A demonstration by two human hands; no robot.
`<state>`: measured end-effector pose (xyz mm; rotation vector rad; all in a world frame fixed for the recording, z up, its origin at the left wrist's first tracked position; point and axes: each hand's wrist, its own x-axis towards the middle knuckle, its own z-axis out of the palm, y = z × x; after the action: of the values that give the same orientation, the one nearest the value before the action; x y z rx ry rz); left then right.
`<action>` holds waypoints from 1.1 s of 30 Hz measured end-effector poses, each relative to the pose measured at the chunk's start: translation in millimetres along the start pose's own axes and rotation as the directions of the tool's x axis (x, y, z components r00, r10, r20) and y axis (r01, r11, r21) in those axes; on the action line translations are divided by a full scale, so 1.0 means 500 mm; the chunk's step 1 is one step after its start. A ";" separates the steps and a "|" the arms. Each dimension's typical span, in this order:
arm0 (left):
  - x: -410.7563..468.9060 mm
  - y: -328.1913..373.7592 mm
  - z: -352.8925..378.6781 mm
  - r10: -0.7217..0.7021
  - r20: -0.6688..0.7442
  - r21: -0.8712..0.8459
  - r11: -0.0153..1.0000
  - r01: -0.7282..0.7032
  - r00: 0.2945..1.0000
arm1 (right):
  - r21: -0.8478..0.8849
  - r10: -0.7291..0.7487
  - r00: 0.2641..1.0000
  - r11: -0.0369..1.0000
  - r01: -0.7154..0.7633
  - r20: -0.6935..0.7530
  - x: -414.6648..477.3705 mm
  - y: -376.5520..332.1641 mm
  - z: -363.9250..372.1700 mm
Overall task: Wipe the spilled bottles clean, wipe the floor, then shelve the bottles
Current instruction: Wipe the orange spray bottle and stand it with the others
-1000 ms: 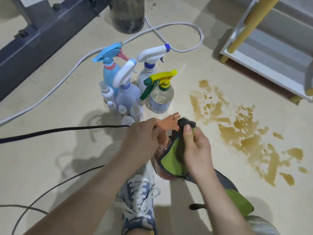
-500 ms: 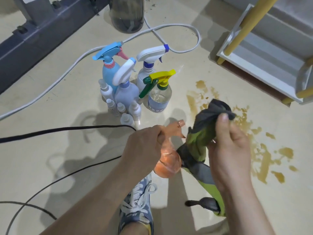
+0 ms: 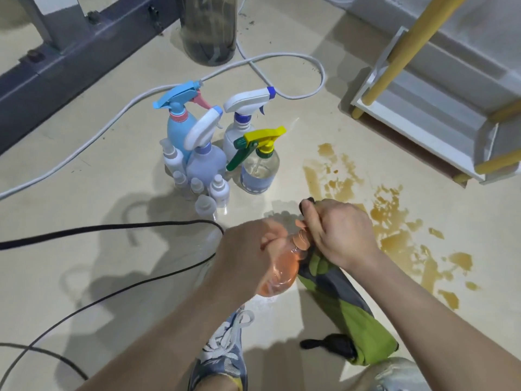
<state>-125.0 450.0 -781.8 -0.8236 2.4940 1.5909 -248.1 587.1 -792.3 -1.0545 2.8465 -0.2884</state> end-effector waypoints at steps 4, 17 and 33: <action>0.015 0.009 0.019 0.007 0.229 0.153 0.987 -0.043 0.973 | 0.357 0.080 0.989 0.934 -0.030 -0.127 -0.023 -0.061 0.000; -0.010 0.002 0.021 0.157 0.314 0.186 0.957 -0.223 0.936 | 0.872 0.714 0.529 -0.249 -0.421 0.459 -0.036 -0.049 -0.033; 0.043 0.109 -0.042 -0.187 0.387 0.634 0.765 -0.113 0.903 | 0.926 0.637 0.675 -0.207 -0.314 0.371 -0.117 -0.163 -0.038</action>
<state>-164.2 440.9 -734.6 -0.3581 2.3886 0.6690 -154.9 567.3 -755.5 0.5284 1.8334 -2.0030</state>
